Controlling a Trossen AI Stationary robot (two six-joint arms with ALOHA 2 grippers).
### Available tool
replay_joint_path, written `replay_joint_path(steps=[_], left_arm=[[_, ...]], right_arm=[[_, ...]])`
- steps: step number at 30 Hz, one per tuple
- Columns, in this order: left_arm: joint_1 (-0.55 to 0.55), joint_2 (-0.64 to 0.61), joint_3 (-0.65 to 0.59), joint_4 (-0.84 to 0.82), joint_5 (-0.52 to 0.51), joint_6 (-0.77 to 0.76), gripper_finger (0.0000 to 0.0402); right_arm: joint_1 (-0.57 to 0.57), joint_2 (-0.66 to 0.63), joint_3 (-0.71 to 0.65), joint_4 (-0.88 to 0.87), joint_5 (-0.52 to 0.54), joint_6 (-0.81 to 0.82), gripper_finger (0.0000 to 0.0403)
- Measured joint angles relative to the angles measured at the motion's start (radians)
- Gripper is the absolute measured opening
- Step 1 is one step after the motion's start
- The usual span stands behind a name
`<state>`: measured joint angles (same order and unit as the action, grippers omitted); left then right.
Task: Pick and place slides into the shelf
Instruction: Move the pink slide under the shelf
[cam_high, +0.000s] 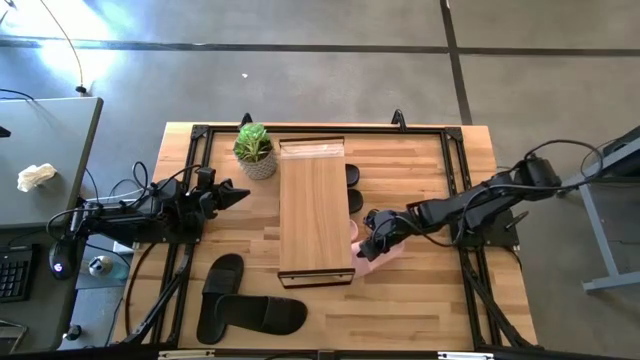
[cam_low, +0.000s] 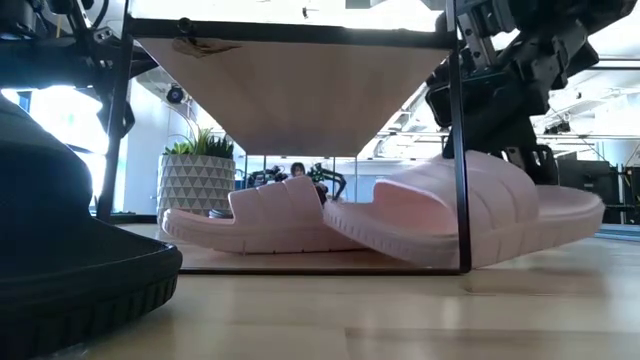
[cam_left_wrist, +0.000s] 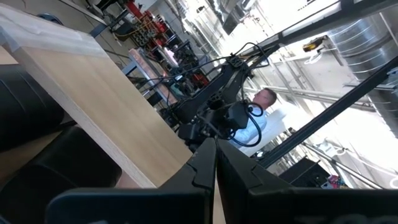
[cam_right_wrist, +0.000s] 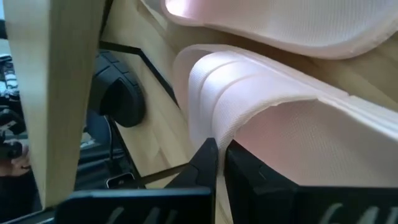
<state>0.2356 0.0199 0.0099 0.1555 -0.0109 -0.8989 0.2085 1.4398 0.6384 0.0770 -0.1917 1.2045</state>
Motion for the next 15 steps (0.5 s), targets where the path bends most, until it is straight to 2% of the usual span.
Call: replay_joint_path(steps=[10, 15], left_arm=[[0.0, 0.0, 0.0, 0.0, 0.0, 0.0, 0.0003], [0.0, 0.0, 0.0, 0.0, 0.0, 0.0, 0.0003]], right_arm=[[0.001, 0.002, 0.0, 0.036, -0.003, 0.045, 0.0], [0.001, 0.002, 0.0, 0.03, -0.024, 0.053, 0.002]])
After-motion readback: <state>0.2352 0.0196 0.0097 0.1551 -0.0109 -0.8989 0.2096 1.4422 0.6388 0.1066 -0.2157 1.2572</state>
